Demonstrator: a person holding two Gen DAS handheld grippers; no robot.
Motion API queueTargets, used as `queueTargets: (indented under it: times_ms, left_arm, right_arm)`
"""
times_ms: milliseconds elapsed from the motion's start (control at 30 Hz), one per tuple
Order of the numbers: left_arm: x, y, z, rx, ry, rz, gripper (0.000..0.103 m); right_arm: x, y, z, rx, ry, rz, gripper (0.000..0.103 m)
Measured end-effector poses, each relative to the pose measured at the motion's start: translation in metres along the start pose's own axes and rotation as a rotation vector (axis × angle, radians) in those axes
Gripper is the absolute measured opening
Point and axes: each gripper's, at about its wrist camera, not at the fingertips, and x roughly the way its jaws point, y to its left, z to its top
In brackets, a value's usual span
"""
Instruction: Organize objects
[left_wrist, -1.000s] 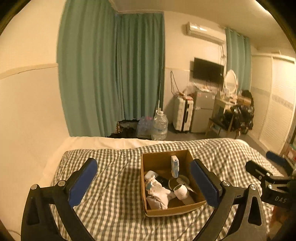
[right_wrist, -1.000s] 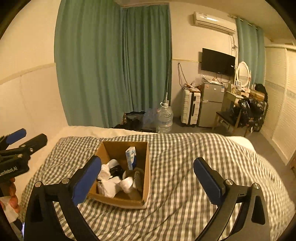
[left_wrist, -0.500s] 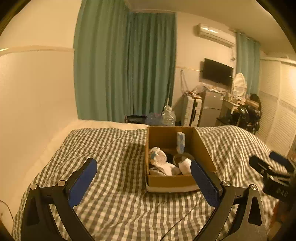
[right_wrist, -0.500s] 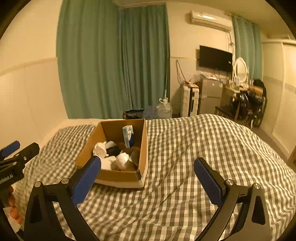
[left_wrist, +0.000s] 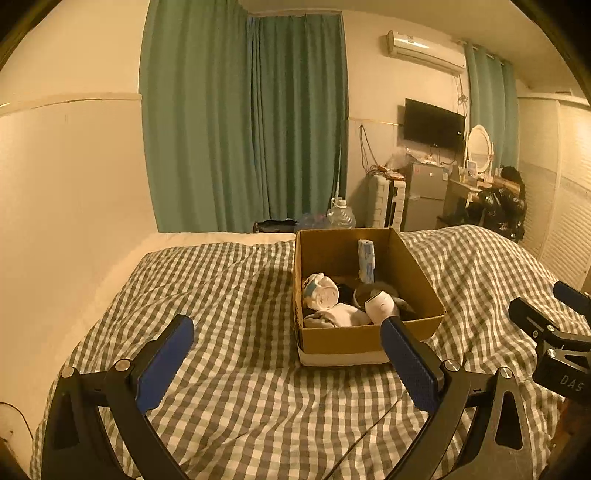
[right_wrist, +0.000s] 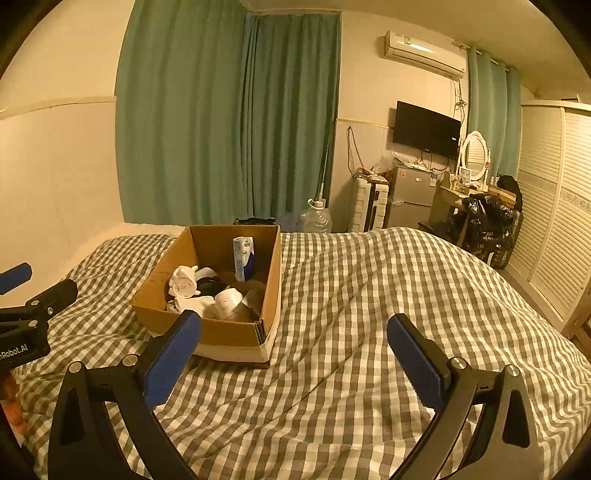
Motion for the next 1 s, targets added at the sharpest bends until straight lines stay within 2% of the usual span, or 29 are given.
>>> queueTargets:
  times_ms: [300, 1000]
  left_arm:
    - [0.0010, -0.0010, -0.0022, -0.001, 0.009, -0.008, 0.103]
    - [-0.0001, -0.0040, -0.0024, 0.003, 0.006, -0.006, 0.103]
  right_arm:
    - [0.0045, -0.0019, -0.0069, 0.021, 0.022, 0.010, 0.101]
    - [0.0009, -0.0027, -0.0073, 0.025, 0.009, -0.007, 0.101]
